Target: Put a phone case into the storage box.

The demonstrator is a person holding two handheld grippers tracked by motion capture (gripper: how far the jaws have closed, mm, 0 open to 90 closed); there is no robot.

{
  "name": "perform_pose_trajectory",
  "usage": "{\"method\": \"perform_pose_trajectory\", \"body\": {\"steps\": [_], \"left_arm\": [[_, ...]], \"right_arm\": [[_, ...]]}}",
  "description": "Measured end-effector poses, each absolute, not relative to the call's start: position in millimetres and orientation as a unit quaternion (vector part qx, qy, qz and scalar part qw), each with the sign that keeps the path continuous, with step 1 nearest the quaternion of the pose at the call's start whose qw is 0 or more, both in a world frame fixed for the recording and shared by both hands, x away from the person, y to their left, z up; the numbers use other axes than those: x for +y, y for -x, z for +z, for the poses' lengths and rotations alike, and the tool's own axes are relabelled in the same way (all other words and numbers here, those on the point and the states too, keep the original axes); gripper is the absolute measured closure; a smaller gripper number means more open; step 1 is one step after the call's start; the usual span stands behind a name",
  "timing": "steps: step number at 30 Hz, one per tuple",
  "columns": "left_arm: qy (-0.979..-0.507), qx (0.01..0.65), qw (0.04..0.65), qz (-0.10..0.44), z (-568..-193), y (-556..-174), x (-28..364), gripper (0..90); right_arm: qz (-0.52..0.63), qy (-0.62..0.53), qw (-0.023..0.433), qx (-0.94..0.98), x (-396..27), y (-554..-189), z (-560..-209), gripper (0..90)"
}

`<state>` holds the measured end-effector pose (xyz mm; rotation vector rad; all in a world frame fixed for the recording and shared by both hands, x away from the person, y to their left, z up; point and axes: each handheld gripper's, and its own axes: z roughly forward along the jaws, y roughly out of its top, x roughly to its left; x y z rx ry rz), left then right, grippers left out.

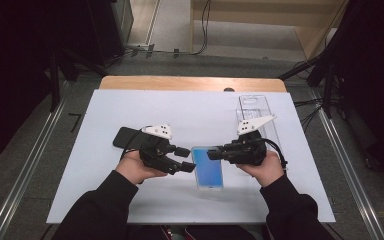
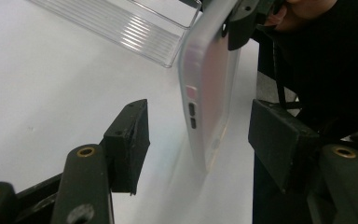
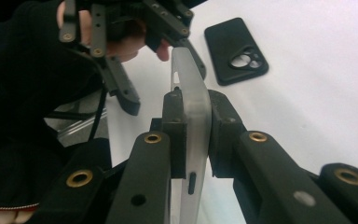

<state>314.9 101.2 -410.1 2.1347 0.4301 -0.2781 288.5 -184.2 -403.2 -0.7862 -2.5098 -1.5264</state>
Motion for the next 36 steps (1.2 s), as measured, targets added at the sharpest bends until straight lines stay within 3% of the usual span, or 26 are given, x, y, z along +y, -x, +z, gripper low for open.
{"method": "perform_pose_trajectory", "body": {"steps": [7,13,18,30,31,33,36], "left_arm": [[-0.862,0.173,0.46,-0.127,-409,-323,104,48.5],[-0.869,0.141,0.455,-0.136,-410,-324,101,69.5],[-0.869,0.122,0.456,-0.149,-410,-323,99,78.5],[-0.866,0.141,0.448,-0.172,-406,-325,101,81.5],[-0.865,0.145,0.448,-0.173,-405,-325,102,81.5],[-0.864,0.151,0.449,-0.171,-404,-325,103,81.5],[-0.864,0.157,0.449,-0.167,-401,-326,105,81.6]], "right_arm": [[-0.501,0.238,0.062,-0.829,-179,-287,-404,77.3],[-0.503,0.232,0.074,-0.829,-175,-288,-404,77.3],[-0.504,0.23,0.089,-0.828,-173,-291,-407,77.2],[-0.508,0.221,0.092,-0.827,-171,-291,-408,76.2],[-0.513,0.225,0.092,-0.823,-171,-290,-407,67.0],[-0.516,0.224,0.089,-0.822,-171,-291,-407,65.0],[-0.521,0.227,0.068,-0.82,-173,-288,-405,49.3]]}}
